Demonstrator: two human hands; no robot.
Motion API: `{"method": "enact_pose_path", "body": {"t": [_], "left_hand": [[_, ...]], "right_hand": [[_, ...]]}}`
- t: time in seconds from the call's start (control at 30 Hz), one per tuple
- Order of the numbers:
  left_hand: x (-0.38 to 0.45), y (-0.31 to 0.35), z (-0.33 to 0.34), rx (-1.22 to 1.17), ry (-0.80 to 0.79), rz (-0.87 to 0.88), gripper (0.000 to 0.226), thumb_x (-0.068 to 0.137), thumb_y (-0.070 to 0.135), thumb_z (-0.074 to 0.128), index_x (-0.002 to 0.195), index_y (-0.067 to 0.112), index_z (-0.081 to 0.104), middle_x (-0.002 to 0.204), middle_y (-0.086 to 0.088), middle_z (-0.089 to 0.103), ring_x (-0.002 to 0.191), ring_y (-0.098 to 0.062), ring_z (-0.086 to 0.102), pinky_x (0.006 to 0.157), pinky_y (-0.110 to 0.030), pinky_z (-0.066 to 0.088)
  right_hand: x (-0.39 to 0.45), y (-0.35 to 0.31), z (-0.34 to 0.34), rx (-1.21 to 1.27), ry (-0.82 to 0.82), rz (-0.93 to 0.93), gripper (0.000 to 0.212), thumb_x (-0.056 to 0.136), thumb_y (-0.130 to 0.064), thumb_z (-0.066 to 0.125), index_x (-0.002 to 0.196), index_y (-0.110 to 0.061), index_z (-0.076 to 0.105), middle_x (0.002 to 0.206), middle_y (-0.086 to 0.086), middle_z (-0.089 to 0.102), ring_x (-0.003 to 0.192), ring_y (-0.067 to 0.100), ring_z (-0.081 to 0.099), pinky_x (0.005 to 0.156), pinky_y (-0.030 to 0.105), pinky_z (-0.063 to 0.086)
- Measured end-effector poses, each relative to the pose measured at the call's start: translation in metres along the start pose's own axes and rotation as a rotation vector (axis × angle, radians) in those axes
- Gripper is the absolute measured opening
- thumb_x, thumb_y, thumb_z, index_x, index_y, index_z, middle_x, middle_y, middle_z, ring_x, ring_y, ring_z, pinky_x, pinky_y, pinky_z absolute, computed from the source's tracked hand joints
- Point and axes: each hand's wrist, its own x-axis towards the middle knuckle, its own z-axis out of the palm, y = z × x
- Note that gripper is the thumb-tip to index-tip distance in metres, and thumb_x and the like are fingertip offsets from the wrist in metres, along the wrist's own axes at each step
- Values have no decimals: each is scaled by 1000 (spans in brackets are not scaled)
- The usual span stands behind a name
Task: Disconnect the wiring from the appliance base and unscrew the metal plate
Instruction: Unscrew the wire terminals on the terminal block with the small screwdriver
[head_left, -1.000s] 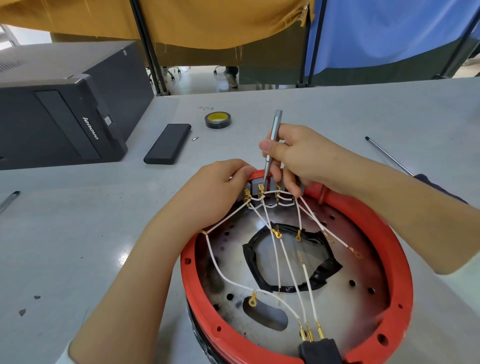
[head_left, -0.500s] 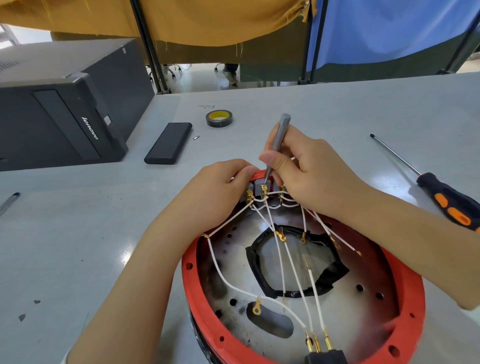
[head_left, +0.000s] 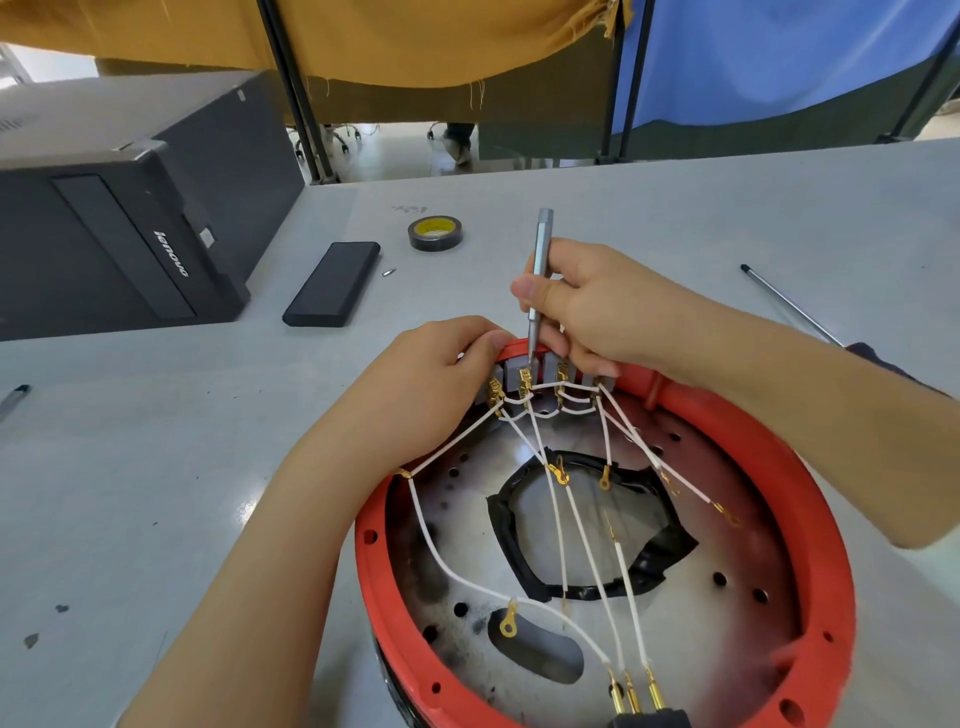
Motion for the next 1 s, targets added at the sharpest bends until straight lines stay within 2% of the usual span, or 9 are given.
{"method": "enact_pose_path", "body": {"t": [0.23,0.37,0.43,0.5,0.57,0.67,0.87,1.0], "left_hand": [[-1,-1,0,7,0,8,29,100,38,36,100,32,64,89,12,65,85,0,56,74,-14,41],[-1,-1,-1,8,0,8,28,100,38,36,93,34,63,75,14,61,73,4,53,58,-9,35],[-1,-1,-1,3,0,6,28,100,38,36,95,34,63,77,14,62,74,5,54,59,-7,35],[-1,0,-1,3,-1,5,29,100,37,36,99,31,64,86,12,65,83,1,56,70,-11,40],[-1,0,-1,2,0,4,29,100,37,36,102,30,65,89,9,66,86,-3,57,76,-15,41],[-1,1,-1,8,-5,-1,29,100,36,36,102,30,65,87,9,66,84,-2,56,70,-13,40],[0,2,-1,0,-17,-11,30,100,37,36,102,28,65,90,6,67,85,-3,57,74,-11,40],[-1,2,-1,-11,-21,-14,30,100,36,36,102,28,65,92,7,67,87,-2,57,76,-12,41]], "right_hand": [[-14,14,10,22,187,-214,14,98,-24,47,84,-25,45,51,-6,51,38,1,48,43,10,34],[-18,11,12,-84,194,-266,16,98,-24,47,83,-29,44,51,-21,55,48,-4,53,52,9,37],[-16,10,11,-86,194,-244,15,98,-24,47,83,-28,44,50,-14,54,45,-2,52,50,10,36],[-13,9,9,-30,168,-184,14,98,-24,46,85,-25,44,51,-5,50,36,4,46,43,12,34],[-9,8,6,39,111,-120,14,99,-25,45,86,-22,45,51,2,49,30,10,39,36,20,33],[-5,8,4,57,60,-79,15,100,-25,44,86,-19,46,47,-2,51,27,15,37,35,22,34],[3,6,1,64,2,5,18,100,-26,43,87,-14,46,44,-3,50,25,14,36,33,16,31],[2,7,4,24,48,-7,18,100,-28,44,86,-17,46,45,-4,50,25,13,37,33,18,32]]}}
